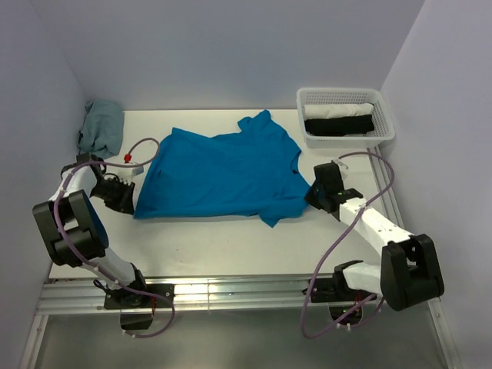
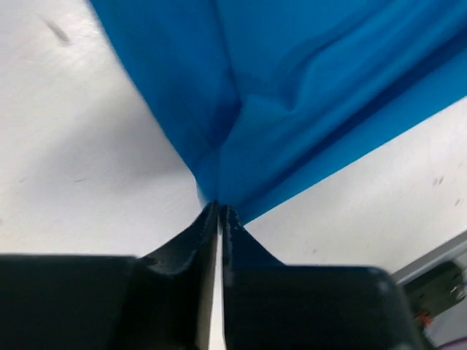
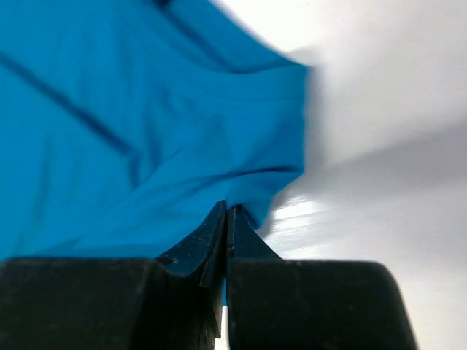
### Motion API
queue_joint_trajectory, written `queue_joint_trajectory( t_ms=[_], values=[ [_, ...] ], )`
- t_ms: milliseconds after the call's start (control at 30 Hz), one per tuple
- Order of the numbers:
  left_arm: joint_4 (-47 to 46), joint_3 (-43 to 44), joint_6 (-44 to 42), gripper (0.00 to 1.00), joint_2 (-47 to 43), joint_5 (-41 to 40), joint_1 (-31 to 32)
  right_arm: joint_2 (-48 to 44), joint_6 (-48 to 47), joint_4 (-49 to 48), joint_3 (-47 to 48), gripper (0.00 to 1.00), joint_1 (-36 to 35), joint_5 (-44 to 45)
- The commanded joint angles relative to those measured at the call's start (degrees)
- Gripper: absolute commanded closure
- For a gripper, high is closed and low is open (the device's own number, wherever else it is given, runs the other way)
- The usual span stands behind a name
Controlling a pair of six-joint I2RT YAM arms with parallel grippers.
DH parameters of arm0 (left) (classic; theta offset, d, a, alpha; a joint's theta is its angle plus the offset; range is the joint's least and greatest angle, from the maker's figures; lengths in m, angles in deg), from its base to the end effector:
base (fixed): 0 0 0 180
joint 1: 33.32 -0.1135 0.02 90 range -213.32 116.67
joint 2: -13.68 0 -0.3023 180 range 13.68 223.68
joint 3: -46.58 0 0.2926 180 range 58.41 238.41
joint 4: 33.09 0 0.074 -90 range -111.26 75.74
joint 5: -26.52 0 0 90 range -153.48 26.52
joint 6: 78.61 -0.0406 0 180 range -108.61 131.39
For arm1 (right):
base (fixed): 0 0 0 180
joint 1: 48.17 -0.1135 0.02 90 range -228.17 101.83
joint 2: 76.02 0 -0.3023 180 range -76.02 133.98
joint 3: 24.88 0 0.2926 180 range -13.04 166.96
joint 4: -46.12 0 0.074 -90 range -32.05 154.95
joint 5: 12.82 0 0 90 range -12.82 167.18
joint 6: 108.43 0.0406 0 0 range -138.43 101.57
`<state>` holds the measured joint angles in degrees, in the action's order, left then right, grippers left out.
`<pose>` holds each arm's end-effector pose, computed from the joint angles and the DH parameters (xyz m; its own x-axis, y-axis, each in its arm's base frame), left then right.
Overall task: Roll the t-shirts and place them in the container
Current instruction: Flatten the tshirt
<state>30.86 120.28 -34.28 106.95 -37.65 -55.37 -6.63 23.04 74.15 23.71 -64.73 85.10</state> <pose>0.3083 0.1058 0.2075 -0.8527 0.3493 -0.3885 0.4545 0.8627 -0.2218 0.2530 0.0694 0.2066 -0.6700 0.4851 -0.5620 0.3314 0.8728 0.3582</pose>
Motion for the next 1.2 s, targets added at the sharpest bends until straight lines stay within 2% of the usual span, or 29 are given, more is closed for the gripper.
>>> queue_joint_trajectory(
  t_ms=[0, 33, 67, 100, 133, 233, 333, 433, 533, 600, 633, 667, 733, 767, 833, 867, 933, 1033, 1100, 1167],
  values=[
    [5.3, -2.2, -9.1, 0.86, -3.4, -0.3, 0.2, -1.6, -0.6, 1.9, 0.0, 1.0, 5.1, 3.0],
    [5.4, -2.6, -10.3, 0.8, -4.0, -0.7, 0.2, -1.3, -1.1, 2.0, 0.2, 1.0, 7.3, 2.5],
    [5.4, -3.3, -11.1, 0.63, -4.4, -1.6, 0.1, -0.5, -1.3, 2.1, 0.8, 1.0, 8.0, 2.4],
    [3.7, -3.2, -10.8, 0.58, -5.5, -2.0, 0.2, 0.0, -1.3, 2.2, 1.6, 1.0, 8.5, 2.6],
    [3.7, -2.8, -10.7, 0.49, -5.8, -2.2, 0.0, 0.7, -1.2, 2.3, 1.9, 1.0, 9.1, 2.9],
    [4.7, 2.2, -9.4, 0.39, -5.2, 0.6, -0.5, 2.3, -1.6, 1.6, 2.4, 1.0, 11.6, 1.0],
    [2.2, 12.5, -1.3, 0.39, -0.4, 5.1, -0.4, 4.4, -1.7, 0.6, 3.1, 1.0, 14.3, 0.3],
    [-1.6, 27.4, 10.5, 0.39, 7.7, 10.3, 0.6, 7.2, -2.2, 0.9, 4.8, 1.0, 16.1, 1.5],
    [-1.9, 35.3, 13.8, 0.41, 16.8, 14.6, 3.1, 8.0, -3.1, -0.5, 4.2, 1.0, 23.3, -3.8],
    [-5.5, 40.3, 17.9, 0.41, 21.9, 17.3, 5.3, 8.1, -3.3, -0.4, 5.1, 0.94, 24.5, -3.9],
    [-8.9, 41.7, 22.2, 0.41, 23.3, 16.9, 6.1, 8.0, -3.2, 0.1, 5.2, 0.92, 23.9, -3.1],
    [-16.4, 42.2, 24.8, 0.4, 25.4, 15.9, 6.8, 7.6, -2.9, 0.7, 5.3, 0.82, 22.7, -2.0],
    [-21.7, 44.6, 29.5, 0.4, 28.3, 14.4, 9.4, 5.9, -2.1, 2.5, 5.4, 0.7, 21.1, 0.8],
    [-25.7, 47.6, 30.9, 0.39, 31.2, 14.3, 10.1, 5.3, -1.8, 3.0, 5.4, 0.6, 20.4, 1.7],
    [-29.4, 51.1, 34.3, 0.37, 34.4, 12.4, 12.2, 3.7, -1.1, 4.5, 5.5, 0.52, 18.2, 2.6],
    [-30.7, 54.8, 36.6, 0.36, 37.7, 12.3, 12.8, 3.3, -0.8, 5.5, 6.0, 0.43, 17.3, 5.2],
    [-31.8, 59.1, 39.3, 0.34, 41.4, 11.7, 14.7, 2.5, 0.6, 8.2, 6.8, 0.39, 13.7, 7.9],
    [-31.4, 70.5, 45.2, 0.34, 49.3, 12.2, 15.8, 0.8, 2.6, 9.7, 8.0, 0.39, 8.8, 9.7],
    [-31.2, 73.3, 49.0, 0.35, 52.9, 13.5, 15.9, -0.1, 3.9, 10.2, 9.0, 0.39, 6.4, 10.1],
    [-32.1, 72.5, 50.2, 0.36, 53.2, 13.6, 16.2, -0.3, 4.5, 10.7, 10.0, 0.39, 3.7, 10.2]
  ],
)
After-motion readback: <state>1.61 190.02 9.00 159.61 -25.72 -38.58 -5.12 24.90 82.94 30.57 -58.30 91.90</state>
